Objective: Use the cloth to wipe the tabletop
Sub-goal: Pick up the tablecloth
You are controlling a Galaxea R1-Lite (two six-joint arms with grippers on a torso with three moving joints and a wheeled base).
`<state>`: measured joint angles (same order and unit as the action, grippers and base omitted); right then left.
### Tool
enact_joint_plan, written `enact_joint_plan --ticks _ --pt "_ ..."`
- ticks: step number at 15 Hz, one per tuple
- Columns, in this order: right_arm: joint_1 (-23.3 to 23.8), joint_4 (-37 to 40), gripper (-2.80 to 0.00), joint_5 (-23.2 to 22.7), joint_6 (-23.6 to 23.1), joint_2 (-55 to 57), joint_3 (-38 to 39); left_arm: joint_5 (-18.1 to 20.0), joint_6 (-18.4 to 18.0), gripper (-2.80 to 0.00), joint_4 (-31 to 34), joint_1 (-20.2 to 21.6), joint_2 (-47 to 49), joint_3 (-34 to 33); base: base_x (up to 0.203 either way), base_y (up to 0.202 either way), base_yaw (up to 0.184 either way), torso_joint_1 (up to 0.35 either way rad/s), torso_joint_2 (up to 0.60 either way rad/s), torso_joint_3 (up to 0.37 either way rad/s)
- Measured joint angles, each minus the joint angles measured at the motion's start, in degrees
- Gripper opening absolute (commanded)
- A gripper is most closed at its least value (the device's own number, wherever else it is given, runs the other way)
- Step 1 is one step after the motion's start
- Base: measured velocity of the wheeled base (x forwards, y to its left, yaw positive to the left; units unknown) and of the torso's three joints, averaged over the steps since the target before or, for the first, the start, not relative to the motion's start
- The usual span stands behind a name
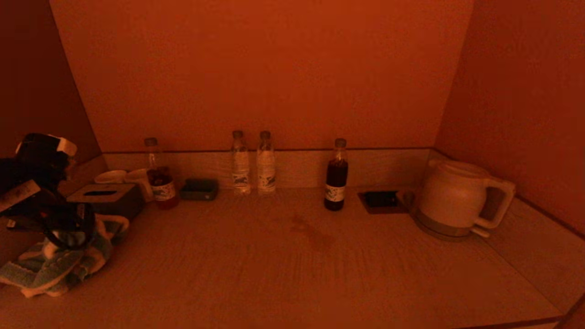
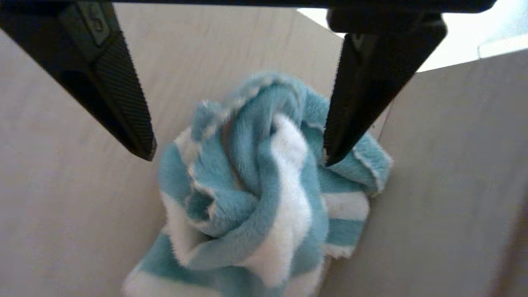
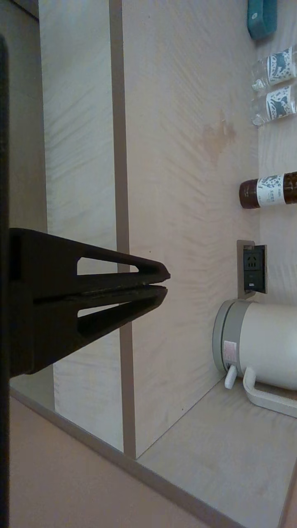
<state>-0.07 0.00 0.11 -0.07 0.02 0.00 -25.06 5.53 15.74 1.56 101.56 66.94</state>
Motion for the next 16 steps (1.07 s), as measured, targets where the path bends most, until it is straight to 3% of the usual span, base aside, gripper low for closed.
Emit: enact_joint_plan --ticks 5,10,16 --pt "0.00 0.02 -2.80 0.00 0.00 0.00 0.00 0.61 0.07 0.00 -0.48 -1.05 -5.86 -2.58 0.000 0.000 0.000 0.000 0.00 0.000" --pt "0.00 0.00 -2.80 -0.01 0.00 0.00 0.00 0.36 4.50 0.00 -0.98 0.20 -0.60 -1.57 0.000 0.000 0.000 0.000 0.00 0.000" --pt "0.00 0.00 -2.80 0.02 0.00 0.00 0.00 0.39 4.85 0.00 -0.91 2.84 5.20 1.59 0.000 0.000 0.000 0.000 0.00 0.000"
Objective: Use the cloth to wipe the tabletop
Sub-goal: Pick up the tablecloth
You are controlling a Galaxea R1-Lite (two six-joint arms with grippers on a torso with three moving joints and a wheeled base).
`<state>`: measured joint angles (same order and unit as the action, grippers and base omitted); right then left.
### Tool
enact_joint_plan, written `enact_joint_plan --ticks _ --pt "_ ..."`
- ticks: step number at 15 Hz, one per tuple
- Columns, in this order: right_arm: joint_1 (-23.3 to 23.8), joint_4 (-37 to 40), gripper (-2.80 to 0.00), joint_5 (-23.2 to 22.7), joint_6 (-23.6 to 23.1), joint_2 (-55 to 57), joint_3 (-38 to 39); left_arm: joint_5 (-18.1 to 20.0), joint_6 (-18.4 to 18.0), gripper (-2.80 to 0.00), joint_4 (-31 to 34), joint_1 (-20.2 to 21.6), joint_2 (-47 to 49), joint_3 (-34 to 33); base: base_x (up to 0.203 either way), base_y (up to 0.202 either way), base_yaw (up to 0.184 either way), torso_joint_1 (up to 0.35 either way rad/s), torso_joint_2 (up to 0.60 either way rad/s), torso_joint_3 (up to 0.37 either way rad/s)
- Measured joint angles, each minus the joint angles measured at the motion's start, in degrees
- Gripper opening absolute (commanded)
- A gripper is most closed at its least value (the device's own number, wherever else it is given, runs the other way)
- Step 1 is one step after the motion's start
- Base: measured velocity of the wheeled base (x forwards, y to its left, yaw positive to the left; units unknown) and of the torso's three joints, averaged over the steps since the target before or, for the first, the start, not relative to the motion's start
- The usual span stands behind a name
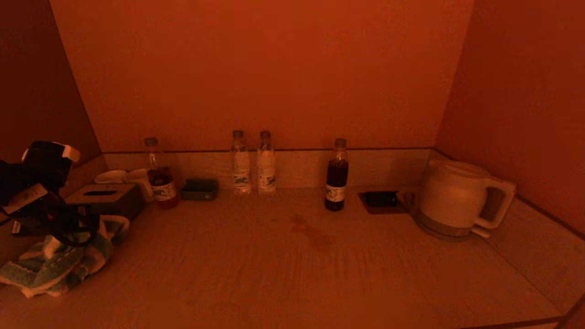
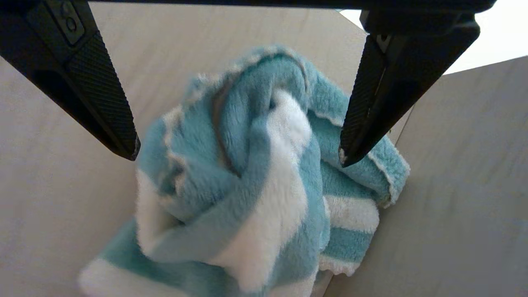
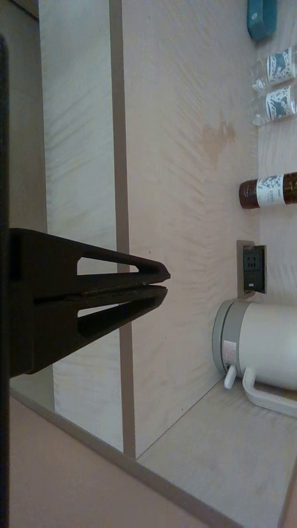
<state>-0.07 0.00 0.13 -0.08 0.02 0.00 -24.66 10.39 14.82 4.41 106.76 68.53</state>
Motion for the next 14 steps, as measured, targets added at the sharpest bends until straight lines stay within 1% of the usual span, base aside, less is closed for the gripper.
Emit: enact_joint_plan --ticks 2,9,10,12,14 --pt "0.00 0.00 -2.80 0.03 0.00 0.00 0.00 0.04 0.00 0.00 0.07 1.27 1.62 1.04 0.000 0.000 0.000 0.000 0.00 0.000" --pt "0.00 0.00 -2.80 -0.03 0.00 0.00 0.00 1.12 0.02 0.00 -0.09 3.83 6.94 2.32 0.000 0.000 0.000 0.000 0.00 0.000" --pt "0.00 0.00 -2.80 -0.04 -0.01 0.00 0.00 1.31 0.05 -2.80 -0.11 4.13 7.95 2.64 0.000 0.000 0.000 0.000 0.00 0.000" --pt "0.00 0.00 -2.80 -0.03 0.00 0.00 0.00 2.40 -0.02 -2.80 0.00 4.54 9.64 2.84 0.000 0.000 0.000 0.000 0.00 0.000" --pt "0.00 0.00 -2.80 -0.02 0.00 0.00 0.00 5.28 -0.02 -2.80 0.51 4.69 10.14 2.86 0.000 0.000 0.000 0.000 0.00 0.000"
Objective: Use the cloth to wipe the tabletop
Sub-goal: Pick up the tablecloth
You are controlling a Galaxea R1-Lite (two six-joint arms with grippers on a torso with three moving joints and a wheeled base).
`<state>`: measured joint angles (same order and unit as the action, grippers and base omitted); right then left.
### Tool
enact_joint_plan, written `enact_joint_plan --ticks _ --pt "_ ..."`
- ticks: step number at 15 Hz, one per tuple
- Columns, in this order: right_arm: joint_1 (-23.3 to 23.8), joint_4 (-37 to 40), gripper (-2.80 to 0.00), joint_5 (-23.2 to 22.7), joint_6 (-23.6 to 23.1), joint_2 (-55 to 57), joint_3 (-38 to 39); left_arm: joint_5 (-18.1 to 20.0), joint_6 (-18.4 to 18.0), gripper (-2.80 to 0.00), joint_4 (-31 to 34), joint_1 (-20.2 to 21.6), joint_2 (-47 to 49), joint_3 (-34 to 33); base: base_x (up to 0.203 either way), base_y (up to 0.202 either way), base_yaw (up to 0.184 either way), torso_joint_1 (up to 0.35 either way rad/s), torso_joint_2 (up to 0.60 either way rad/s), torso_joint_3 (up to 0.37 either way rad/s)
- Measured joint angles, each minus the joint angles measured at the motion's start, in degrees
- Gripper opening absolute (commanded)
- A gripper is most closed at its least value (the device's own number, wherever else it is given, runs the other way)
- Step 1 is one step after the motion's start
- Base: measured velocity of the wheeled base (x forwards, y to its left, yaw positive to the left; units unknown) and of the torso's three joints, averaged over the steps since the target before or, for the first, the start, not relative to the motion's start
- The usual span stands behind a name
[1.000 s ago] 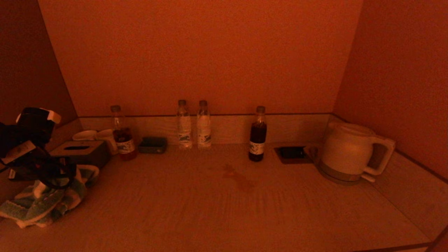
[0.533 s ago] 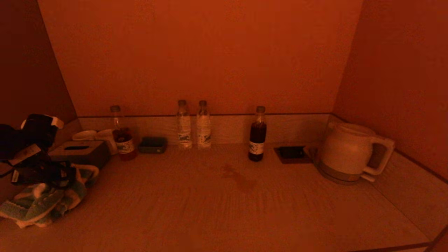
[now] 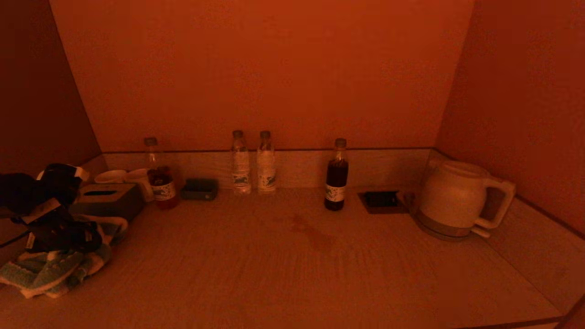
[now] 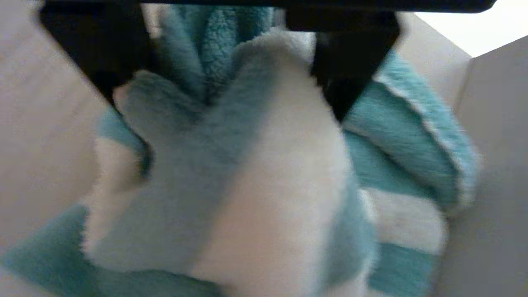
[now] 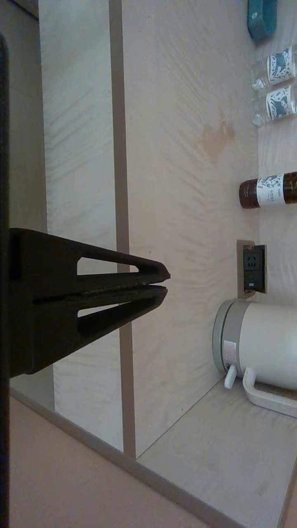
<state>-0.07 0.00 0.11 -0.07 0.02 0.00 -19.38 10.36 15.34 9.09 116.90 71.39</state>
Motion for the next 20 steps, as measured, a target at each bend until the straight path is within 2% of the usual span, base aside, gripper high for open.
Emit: enact_joint_plan --ticks 14,17,19,20 --pt "0.00 0.00 -2.80 -0.01 0.00 0.00 0.00 3.88 0.01 -2.80 4.19 -0.23 -5.64 -0.74 0.000 0.000 0.000 0.000 0.00 0.000" --pt "0.00 0.00 -2.80 -0.02 0.02 0.00 0.00 7.31 0.24 -2.80 6.66 -0.96 -10.22 -0.94 0.000 0.000 0.000 0.000 0.00 0.000" --pt "0.00 0.00 -2.80 -0.04 0.02 0.00 0.00 11.91 0.75 -2.80 8.19 -1.30 -13.96 -0.72 0.000 0.000 0.000 0.000 0.00 0.000" --pt "0.00 0.00 -2.80 -0.04 0.00 0.00 0.00 15.54 1.52 -2.80 9.01 -1.41 -17.02 -0.29 0.000 0.000 0.000 0.000 0.00 0.000"
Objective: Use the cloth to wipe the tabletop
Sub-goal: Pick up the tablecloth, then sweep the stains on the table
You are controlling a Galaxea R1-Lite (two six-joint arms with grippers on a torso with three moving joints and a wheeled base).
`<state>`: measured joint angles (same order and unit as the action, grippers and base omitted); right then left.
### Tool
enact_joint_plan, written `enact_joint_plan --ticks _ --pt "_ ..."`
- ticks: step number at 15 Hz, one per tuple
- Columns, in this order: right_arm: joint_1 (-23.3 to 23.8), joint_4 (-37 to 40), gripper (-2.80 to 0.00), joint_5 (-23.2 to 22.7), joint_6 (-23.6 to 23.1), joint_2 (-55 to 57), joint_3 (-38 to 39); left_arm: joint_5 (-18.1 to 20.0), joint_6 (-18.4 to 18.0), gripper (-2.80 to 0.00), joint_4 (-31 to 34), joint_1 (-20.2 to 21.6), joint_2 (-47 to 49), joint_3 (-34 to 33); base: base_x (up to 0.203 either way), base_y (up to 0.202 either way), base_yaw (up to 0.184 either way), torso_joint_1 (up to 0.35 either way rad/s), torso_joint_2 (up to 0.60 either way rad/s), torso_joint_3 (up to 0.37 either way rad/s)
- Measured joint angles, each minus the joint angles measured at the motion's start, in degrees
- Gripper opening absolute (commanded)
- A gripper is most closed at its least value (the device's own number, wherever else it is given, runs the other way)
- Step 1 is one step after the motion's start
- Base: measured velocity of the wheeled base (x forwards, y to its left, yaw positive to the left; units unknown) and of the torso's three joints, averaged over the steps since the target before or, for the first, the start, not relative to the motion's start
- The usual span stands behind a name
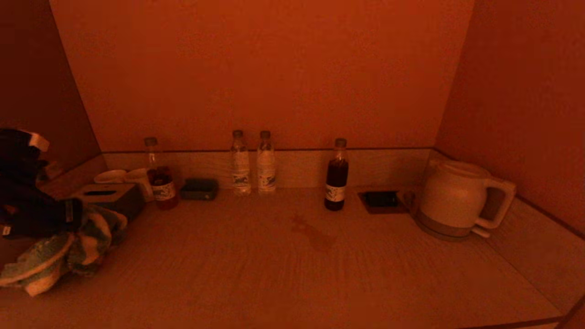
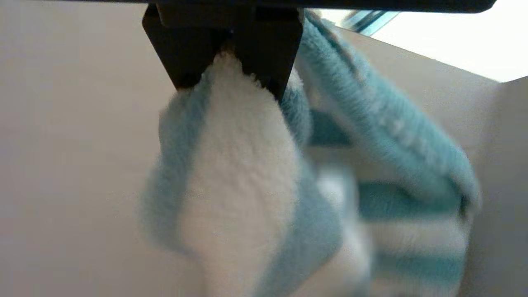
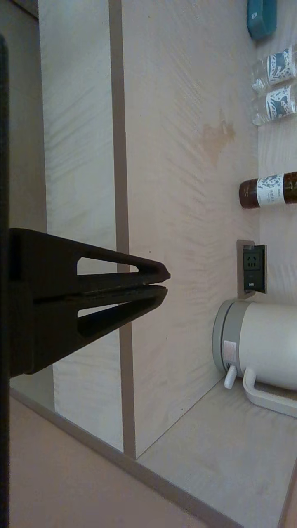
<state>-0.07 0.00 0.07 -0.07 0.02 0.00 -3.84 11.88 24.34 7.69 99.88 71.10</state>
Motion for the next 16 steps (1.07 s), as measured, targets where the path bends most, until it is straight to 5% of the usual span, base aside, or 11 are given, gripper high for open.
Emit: enact_joint_plan --ticks 4,7,9,13,16 --pt "0.00 0.00 -2.80 0.02 0.00 0.00 0.00 22.21 1.92 -2.80 1.21 -0.30 -12.85 1.78 0.000 0.000 0.000 0.000 0.00 0.000" --pt "0.00 0.02 -2.80 0.02 0.00 0.00 0.00 34.75 2.34 -2.80 -0.22 -0.79 -18.56 3.74 0.000 0.000 0.000 0.000 0.00 0.000" --pt "0.00 0.02 -2.80 0.03 0.00 0.00 0.00 38.47 3.06 -2.80 -2.98 -1.23 -20.24 4.41 0.000 0.000 0.000 0.000 0.00 0.000" --pt "0.00 0.02 -2.80 0.04 -0.02 0.00 0.00 39.30 4.74 -2.80 -6.44 -1.94 -21.13 4.80 0.000 0.000 0.000 0.000 0.00 0.000" --pt "0.00 0.00 -2.80 0.02 0.01 0.00 0.00 39.53 9.37 -2.80 -16.87 -5.49 -20.05 4.26 0.000 0.000 0.000 0.000 0.00 0.000"
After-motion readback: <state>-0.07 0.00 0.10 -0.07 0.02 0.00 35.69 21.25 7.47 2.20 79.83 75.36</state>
